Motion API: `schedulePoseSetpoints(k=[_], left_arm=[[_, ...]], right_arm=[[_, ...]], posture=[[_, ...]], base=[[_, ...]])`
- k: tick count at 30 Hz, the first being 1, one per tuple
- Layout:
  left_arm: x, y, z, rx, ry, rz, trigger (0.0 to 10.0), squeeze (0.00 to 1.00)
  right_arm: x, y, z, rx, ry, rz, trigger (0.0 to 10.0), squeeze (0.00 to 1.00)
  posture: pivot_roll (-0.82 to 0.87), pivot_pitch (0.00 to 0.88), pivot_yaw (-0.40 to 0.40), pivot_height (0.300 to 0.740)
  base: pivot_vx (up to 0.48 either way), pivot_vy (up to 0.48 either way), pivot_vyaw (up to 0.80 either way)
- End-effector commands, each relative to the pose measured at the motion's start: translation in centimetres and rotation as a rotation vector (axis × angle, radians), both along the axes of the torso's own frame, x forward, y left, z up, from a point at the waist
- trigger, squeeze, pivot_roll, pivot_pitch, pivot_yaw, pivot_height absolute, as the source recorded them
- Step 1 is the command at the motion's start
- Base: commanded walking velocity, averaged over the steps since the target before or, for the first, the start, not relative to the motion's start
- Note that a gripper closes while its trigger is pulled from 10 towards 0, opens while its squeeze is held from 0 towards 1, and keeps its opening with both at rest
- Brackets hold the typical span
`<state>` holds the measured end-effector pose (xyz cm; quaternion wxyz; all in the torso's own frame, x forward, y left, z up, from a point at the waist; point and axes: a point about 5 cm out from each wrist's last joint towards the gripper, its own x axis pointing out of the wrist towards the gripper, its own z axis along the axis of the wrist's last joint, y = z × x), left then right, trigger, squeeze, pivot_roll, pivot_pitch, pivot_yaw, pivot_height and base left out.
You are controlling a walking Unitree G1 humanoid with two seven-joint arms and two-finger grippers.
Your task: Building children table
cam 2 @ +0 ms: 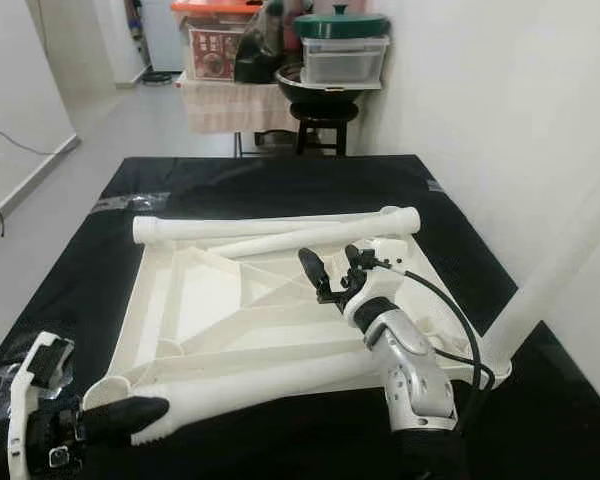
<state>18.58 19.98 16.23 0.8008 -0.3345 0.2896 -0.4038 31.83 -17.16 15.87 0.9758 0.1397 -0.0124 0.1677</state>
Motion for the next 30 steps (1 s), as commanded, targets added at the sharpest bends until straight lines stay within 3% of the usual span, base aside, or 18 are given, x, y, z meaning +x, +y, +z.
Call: schedulePoseSetpoints(k=[1, 2, 3, 4, 7, 9, 14, 15, 18, 24, 27, 30], left_arm=[[0.8, 1.9, 0.3, 0.076, -0.041, 0.128, 0.0, 0.0], [1.4, 3.2, 2.7, 0.077, -0.177, 0.201, 0.0, 0.0], [1.4, 3.2, 2.7, 0.077, -0.177, 0.201, 0.0, 0.0], [1.5, 3.5, 4.0, 0.056, -0.246, 0.22, 0.0, 0.0], [1.6, 3.6, 5.1, 0.019, -0.313, 0.229, 0.0, 0.0], [1.7, 4.0, 6.2, -0.018, -0.385, 0.251, 0.0, 0.0], [2.1, 4.4, 6.5, -0.044, -0.414, 0.293, 0.0, 0.0], [2.9, 5.1, 7.6, -0.111, -0.492, 0.386, 0.0, 0.0], [3.2, 5.2, 7.9, -0.134, -0.515, 0.409, 0.0, 0.0], [4.1, 5.2, 8.2, -0.18, -0.562, 0.464, 0.0, 0.0], [4.5, 4.7, 8.5, -0.25, -0.594, 0.468, 0.0, 0.0], [4.5, 4.5, 8.7, -0.284, -0.61, 0.465, 0.0, 0.0]], right_arm=[[-0.1, -0.2, 0.1, 0.038, 0.001, 0.005, 10.0, 0.0], [-0.3, -0.6, 1.0, 0.146, -0.039, 0.034, 10.0, 0.0], [-0.3, -0.6, 1.0, 0.146, -0.039, 0.034, 10.0, 0.0], [-0.3, -0.6, 1.9, 0.211, -0.072, 0.059, 10.0, 0.0], [-0.4, -0.6, 2.8, 0.271, -0.108, 0.088, 10.0, 0.0], [-0.4, -0.6, 4.3, 0.36, -0.162, 0.127, 10.0, 0.0], [-0.5, -0.7, 5.1, 0.412, -0.193, 0.145, 10.0, 0.0], [-0.9, -0.8, 6.3, 0.514, -0.24, 0.186, 10.0, 0.0], [-1.0, -0.8, 6.5, 0.542, -0.249, 0.199, 10.0, 0.0], [-1.5, 0.8, 6.0, 0.57, -0.217, 0.298, 10.0, 0.0], [-2.1, 2.2, 5.6, 0.599, -0.185, 0.381, 10.0, 0.0], [-2.2, 2.5, 5.6, 0.629, -0.17, 0.403, 10.0, 0.0]], posture=[[-0.06, 0.0, -0.004, 0.74], [-0.06, 0.0, -0.005, 0.74], [-0.06, 0.0, -0.005, 0.74], [-0.05, 0.0, -0.01, 0.74], [-0.04, 0.0, -0.012, 0.74], [-0.05, 0.0, -0.013, 0.74], [-0.05, 0.0, -0.011, 0.74], [-0.05, 0.0, -0.012, 0.74], [-0.05, 0.0, -0.012, 0.74], [-0.05, 0.0, -0.019, 0.74], [-0.04, 0.0, -0.024, 0.74], [-0.04, 0.0, -0.025, 0.74]], base=[[0.0, 0.0, 0.0], [0.0, 0.0, 0.0], [0.0, 0.0, 0.0], [0.0, 0.0, 0.0], [0.0, 0.0, 0.0], [0.0, 0.0, 0.0], [0.0, 0.0, 0.0], [0.0, 0.0, 0.0], [0.0, 0.0, 0.0], [0.0, 0.0, 0.0], [0.0, 0.0, 0.0], [0.0, 0.0, 0.0]])
